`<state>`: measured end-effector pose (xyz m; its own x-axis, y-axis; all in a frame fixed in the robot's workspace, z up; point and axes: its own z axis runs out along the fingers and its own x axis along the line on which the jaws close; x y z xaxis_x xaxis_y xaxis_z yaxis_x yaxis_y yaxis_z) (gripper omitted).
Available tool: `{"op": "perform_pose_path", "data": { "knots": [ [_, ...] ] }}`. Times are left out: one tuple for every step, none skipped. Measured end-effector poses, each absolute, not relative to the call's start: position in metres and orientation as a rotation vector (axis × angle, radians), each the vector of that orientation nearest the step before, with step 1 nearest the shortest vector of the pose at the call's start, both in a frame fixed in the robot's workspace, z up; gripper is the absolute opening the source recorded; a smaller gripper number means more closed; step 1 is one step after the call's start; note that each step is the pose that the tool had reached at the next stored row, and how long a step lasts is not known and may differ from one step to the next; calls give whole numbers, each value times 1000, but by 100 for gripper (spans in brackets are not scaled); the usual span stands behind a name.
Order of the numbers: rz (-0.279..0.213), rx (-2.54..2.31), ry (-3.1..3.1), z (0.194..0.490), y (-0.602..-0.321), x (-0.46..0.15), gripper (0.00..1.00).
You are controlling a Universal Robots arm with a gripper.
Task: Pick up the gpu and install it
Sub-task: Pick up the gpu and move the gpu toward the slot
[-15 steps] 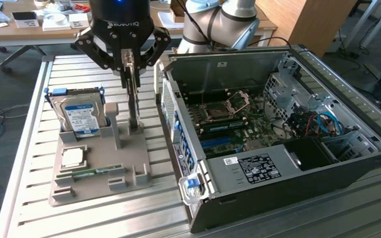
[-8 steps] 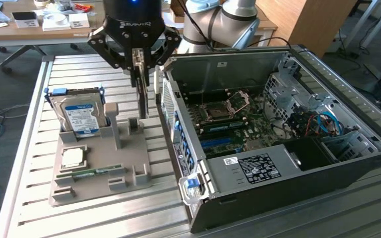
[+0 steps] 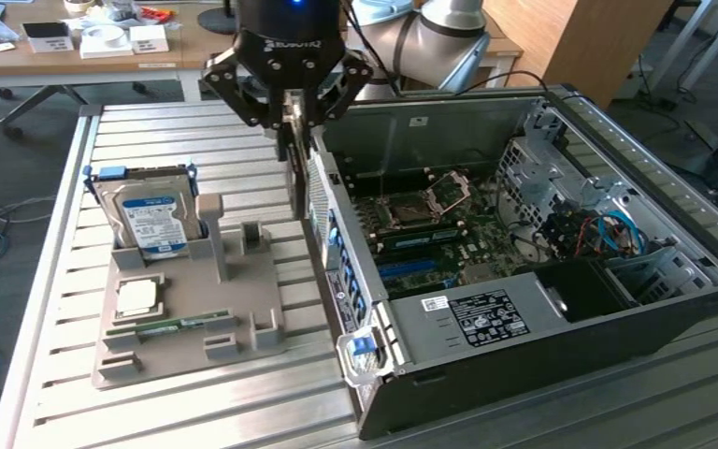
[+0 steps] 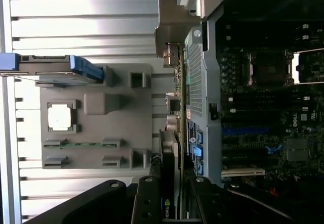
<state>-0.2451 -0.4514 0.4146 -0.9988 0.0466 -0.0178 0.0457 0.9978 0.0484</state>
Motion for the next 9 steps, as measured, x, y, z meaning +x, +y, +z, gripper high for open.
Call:
{"op": "perform_pose_path", "data": {
  "knots": [
    [76,72,3121,415,-451,-242,27],
    [77,72,3121,415,-451,-238,27],
    [77,72,3121,415,-451,-234,27],
    [78,72,3121,415,-451,-230,27],
    [79,72,3121,415,-451,-226,27],
    [80,72,3121,415,-451,-222,27],
    [81,72,3121,415,-451,-218,27],
    [81,72,3121,415,-451,-214,27],
    [82,72,3121,415,-451,-210,27]
  ]
}}
